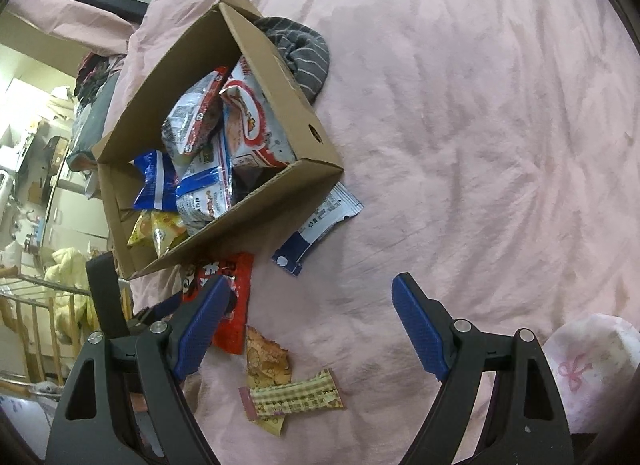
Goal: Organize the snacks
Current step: 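Grasp the red candy bag with the left tool while the right tool grasps the white-blue bar, then carry the red candy bag and white-blue bar over the box with both tools, then open both tools to drop the red bag and white-blue bar into the box, then withdraw both tools from the box toward the peanut packet and wafer bar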
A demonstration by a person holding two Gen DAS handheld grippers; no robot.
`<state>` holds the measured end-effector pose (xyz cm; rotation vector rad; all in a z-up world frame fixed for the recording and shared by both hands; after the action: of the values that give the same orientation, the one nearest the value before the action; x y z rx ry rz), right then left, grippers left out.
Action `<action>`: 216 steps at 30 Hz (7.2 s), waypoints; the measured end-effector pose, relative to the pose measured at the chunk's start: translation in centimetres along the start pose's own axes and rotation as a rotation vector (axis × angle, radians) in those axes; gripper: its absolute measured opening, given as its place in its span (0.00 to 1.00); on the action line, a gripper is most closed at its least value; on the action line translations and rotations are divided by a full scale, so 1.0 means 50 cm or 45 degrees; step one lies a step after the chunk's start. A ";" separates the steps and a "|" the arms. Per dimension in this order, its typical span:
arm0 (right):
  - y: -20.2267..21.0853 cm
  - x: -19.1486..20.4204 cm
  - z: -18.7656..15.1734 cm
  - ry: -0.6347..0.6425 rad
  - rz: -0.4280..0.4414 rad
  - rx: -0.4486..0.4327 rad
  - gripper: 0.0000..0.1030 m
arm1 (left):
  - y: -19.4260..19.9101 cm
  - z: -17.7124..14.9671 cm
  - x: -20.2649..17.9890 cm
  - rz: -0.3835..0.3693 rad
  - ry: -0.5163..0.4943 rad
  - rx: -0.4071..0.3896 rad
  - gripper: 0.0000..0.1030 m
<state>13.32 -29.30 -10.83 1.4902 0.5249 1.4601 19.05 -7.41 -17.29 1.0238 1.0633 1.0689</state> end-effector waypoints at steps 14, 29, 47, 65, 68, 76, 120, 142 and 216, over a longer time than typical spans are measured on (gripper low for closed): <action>-0.021 0.016 0.004 -0.003 0.007 0.025 0.84 | 0.079 -0.059 -0.017 -0.080 -0.044 0.003 0.37; -0.115 0.020 0.027 -0.122 -0.043 0.126 0.64 | 0.235 -0.135 0.073 -0.074 0.075 -0.122 0.34; -0.246 0.066 0.075 -0.008 -0.279 0.142 0.44 | 0.196 -0.121 0.087 -0.023 0.125 -0.117 0.34; -0.161 0.034 0.016 0.127 -0.298 0.081 0.17 | 0.196 -0.126 0.103 -0.008 0.166 -0.127 0.33; -0.138 0.034 0.004 0.134 -0.269 0.072 0.17 | 0.195 -0.125 0.106 0.001 0.179 -0.132 0.33; -0.076 0.008 -0.026 0.087 -0.184 0.024 0.17 | 0.186 -0.127 0.112 0.035 0.197 -0.126 0.33; 0.092 0.218 0.093 0.346 0.181 -0.421 0.17 | 0.423 0.083 0.093 -0.051 0.136 -0.582 0.25; -0.113 0.230 0.136 0.334 0.043 -0.114 0.17 | 0.238 0.143 0.089 -0.352 0.117 -0.441 0.26; 0.073 0.189 0.009 0.368 0.066 -0.257 0.72 | 0.397 -0.076 0.155 0.073 0.251 -0.690 0.99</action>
<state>14.49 -23.26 -2.77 1.1502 0.4970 1.7278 13.33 4.13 0.13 0.5224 0.8304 1.4276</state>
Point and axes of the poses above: each gripper's, at about its wrist camera, not at the fingertips, and y roughly against the way its jaws point, x to its left, z to its top, the point moved 3 cm from there along -y, roughly the way its jaws point, and after that the axes turned 4 degrees about x, right-handed, at the moved point
